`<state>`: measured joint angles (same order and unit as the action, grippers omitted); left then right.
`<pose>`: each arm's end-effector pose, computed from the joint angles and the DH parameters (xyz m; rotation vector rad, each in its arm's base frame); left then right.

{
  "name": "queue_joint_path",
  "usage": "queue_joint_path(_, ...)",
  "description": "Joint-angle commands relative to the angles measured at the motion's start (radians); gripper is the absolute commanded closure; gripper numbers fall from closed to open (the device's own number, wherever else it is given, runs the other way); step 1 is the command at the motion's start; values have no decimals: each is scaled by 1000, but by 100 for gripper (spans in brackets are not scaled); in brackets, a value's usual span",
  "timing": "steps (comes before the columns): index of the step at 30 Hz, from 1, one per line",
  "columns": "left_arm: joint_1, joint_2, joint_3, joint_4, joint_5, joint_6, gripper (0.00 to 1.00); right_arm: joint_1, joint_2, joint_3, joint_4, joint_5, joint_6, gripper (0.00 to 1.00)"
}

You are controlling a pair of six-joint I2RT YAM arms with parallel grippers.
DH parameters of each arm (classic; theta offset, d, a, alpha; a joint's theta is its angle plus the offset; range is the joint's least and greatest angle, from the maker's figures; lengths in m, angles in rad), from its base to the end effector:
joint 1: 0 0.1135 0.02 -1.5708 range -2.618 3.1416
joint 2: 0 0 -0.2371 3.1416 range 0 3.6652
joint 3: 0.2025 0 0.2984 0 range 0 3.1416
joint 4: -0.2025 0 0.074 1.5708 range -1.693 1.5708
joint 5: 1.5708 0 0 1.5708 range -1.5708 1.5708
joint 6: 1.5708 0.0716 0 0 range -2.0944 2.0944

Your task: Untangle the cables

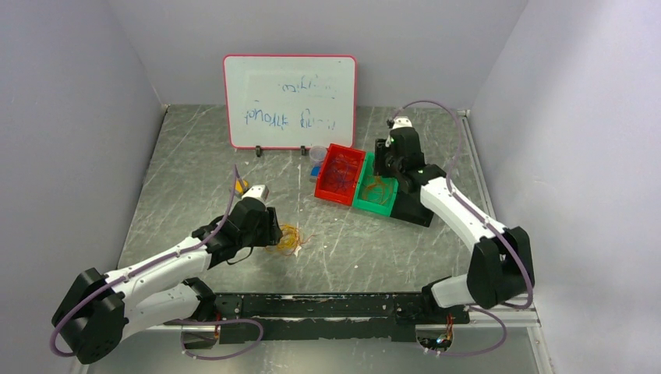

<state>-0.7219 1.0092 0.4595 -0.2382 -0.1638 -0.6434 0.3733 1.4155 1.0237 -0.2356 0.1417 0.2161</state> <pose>0.2151 -0.1739 0.1101 0.0129 2.3960 -0.4710 0.3703 0.1342 0.2065 -0.0931 2.1945 0.1761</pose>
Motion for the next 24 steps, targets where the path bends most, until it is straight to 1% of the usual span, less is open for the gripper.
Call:
queue_joint_path(1, -2, 3, 1, 16, 12, -5, 45, 7, -81, -55, 11, -81, 30, 55)
queue_joint_path(3, -3, 11, 1, 21, 16, -6, 47, 32, -95, -65, 9, -106, 58, 55)
queue_joint_path(6, -3, 18, 1, 38, 26, -1, 48, 105, -107, -86, 18, -107, 92, 55)
queue_joint_path(10, -2, 35, 0, 78, 65, 21, 47, 227, -100, -130, 67, -141, 134, 55)
queue_joint_path(14, -2, 79, 8, 109, 100, 43, 47, 319, -62, -177, 138, -183, 185, 55)
queue_joint_path(21, -2, 132, 7, 135, 127, 47, 45, 385, 37, -226, 254, -288, 242, 53)
queue_joint_path(24, -3, 142, 4, 129, 118, 40, 48, 395, 79, -231, 286, -331, 252, 53)
